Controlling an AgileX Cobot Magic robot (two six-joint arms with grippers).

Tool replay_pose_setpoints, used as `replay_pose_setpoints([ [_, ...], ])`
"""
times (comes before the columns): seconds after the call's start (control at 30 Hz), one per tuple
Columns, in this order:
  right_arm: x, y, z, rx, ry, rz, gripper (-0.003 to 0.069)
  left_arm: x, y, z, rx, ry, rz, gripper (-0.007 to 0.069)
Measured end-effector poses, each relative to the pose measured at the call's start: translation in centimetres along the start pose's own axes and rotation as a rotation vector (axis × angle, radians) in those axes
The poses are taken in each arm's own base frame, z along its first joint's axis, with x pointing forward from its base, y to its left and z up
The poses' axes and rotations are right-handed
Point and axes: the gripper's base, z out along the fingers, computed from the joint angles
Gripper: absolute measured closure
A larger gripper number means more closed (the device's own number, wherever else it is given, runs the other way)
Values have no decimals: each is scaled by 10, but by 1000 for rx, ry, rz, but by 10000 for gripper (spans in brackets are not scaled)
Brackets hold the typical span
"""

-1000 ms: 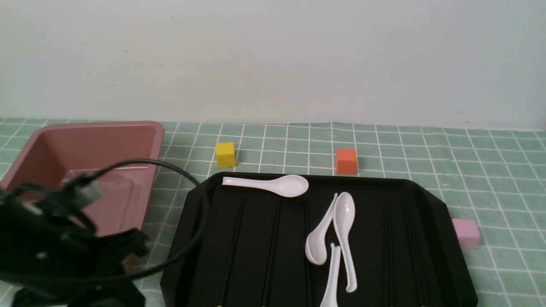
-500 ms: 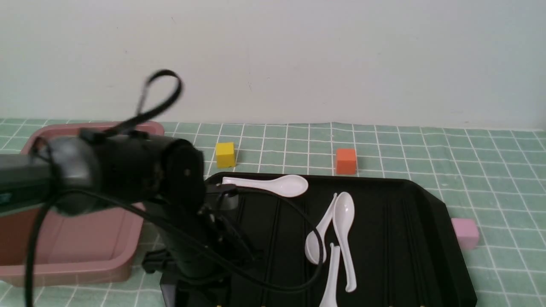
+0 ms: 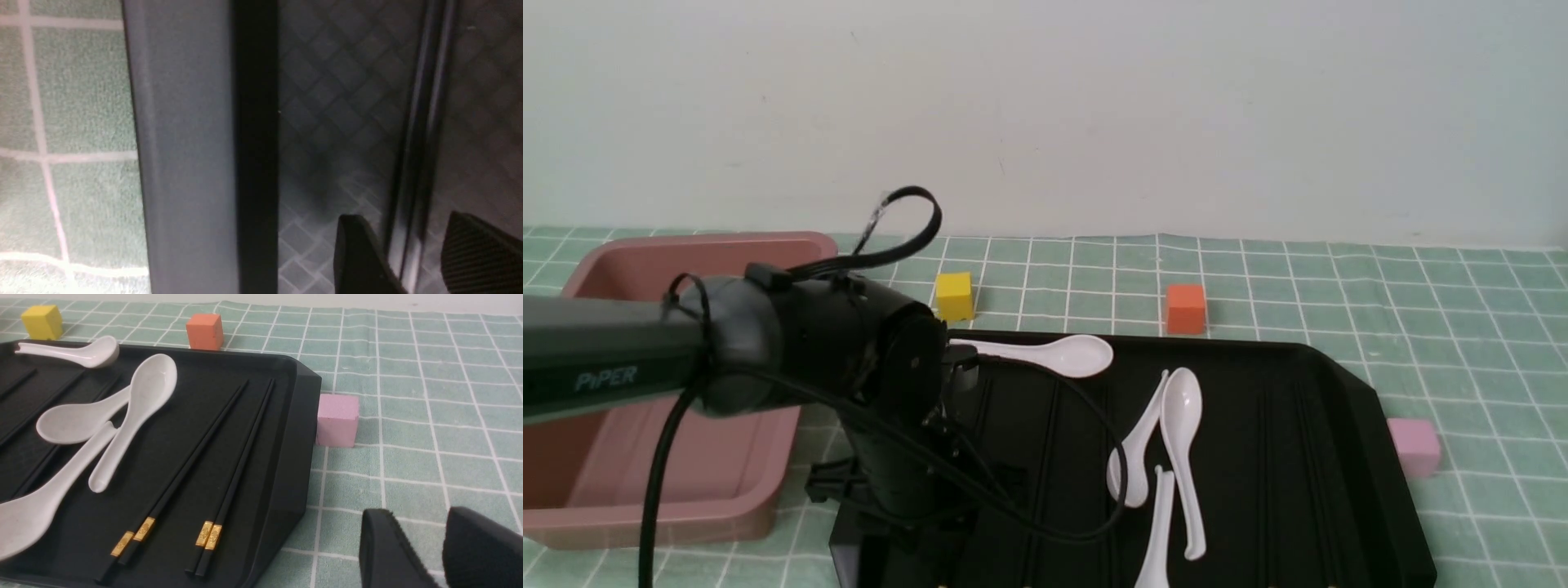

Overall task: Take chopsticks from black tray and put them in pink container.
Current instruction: 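Reach over to the black tray and grasp a pair of chopsticks with the left gripper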

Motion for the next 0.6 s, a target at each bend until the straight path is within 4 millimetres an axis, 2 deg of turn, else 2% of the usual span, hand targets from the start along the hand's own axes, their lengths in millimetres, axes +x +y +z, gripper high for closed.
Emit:
replay_pose_setpoints([
  [0.33, 0, 0, 0, 0, 0, 0, 419, -1, -1, 13, -17, 30, -1, 330],
  [0.43, 0, 0, 0, 0, 0, 0, 419, -1, -1, 16, -28, 48, -1, 380],
  [0.53, 0, 0, 0, 0, 0, 0, 419, -2, -1, 15, -33, 56, -1, 501],
  [0.6, 0, 0, 0, 0, 0, 0, 419, -1, -1, 15, -34, 58, -1, 532],
])
